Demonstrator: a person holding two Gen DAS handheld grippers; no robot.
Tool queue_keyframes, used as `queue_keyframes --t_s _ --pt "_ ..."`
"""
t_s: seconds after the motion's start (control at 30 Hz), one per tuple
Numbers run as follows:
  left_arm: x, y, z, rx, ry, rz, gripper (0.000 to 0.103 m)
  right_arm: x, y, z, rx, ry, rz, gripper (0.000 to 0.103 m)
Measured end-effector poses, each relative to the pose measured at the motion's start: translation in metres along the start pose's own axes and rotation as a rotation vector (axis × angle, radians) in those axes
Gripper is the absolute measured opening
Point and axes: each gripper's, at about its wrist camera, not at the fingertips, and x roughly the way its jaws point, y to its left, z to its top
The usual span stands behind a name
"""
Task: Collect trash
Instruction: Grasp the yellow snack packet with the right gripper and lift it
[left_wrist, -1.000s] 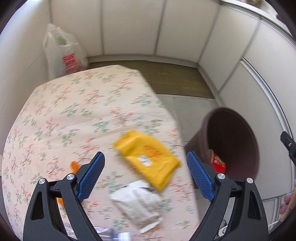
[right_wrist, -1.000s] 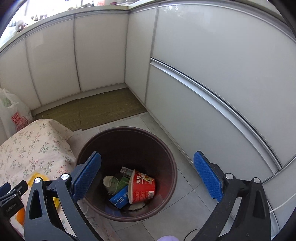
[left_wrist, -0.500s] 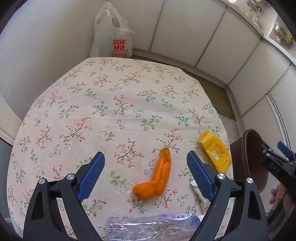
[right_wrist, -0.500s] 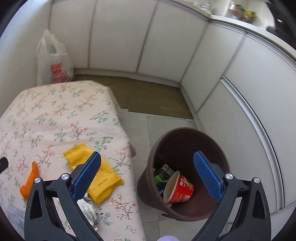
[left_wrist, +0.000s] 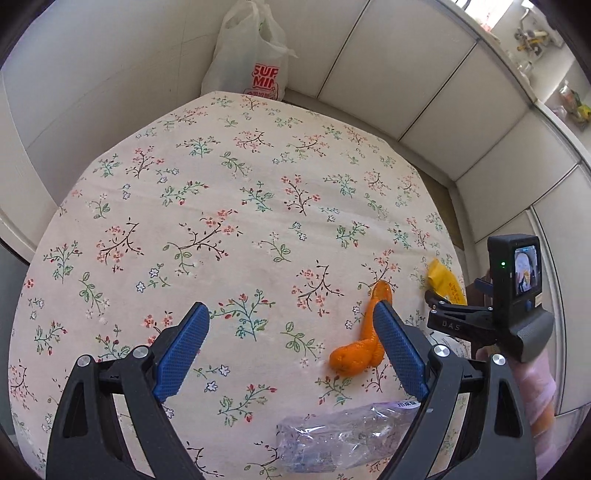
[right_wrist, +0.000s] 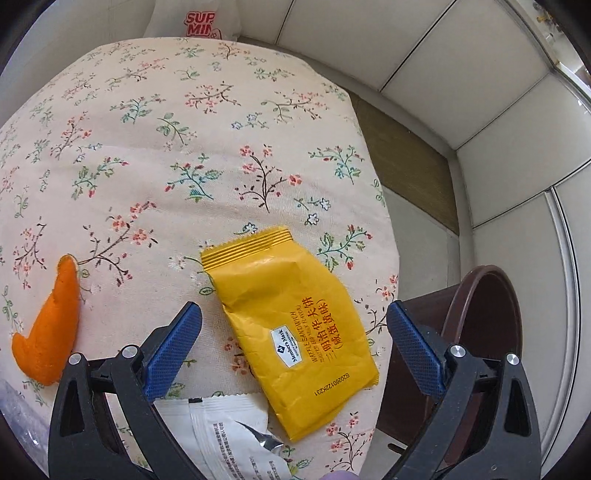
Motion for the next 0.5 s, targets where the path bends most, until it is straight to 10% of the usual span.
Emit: queue_keyframes --t_s 0.2,0.4,0.5 --pt "0.006 -0.001 0.003 -0.013 0.021 -0.030 0.088 0.006 -0.015 -0.002 0.117 0.026 0.194 0.069" --pt "0.014 -0.002 0.002 -0.011 0.037 -0.027 0.087 -0.008 0.003 -0.003 0.080 0.008 0.237 0.022" --pt "0.022 -0.007 0.004 -0.002 0.049 -0.028 0.087 -0.015 0.010 -0.006 0.084 -0.002 0.237 0.015"
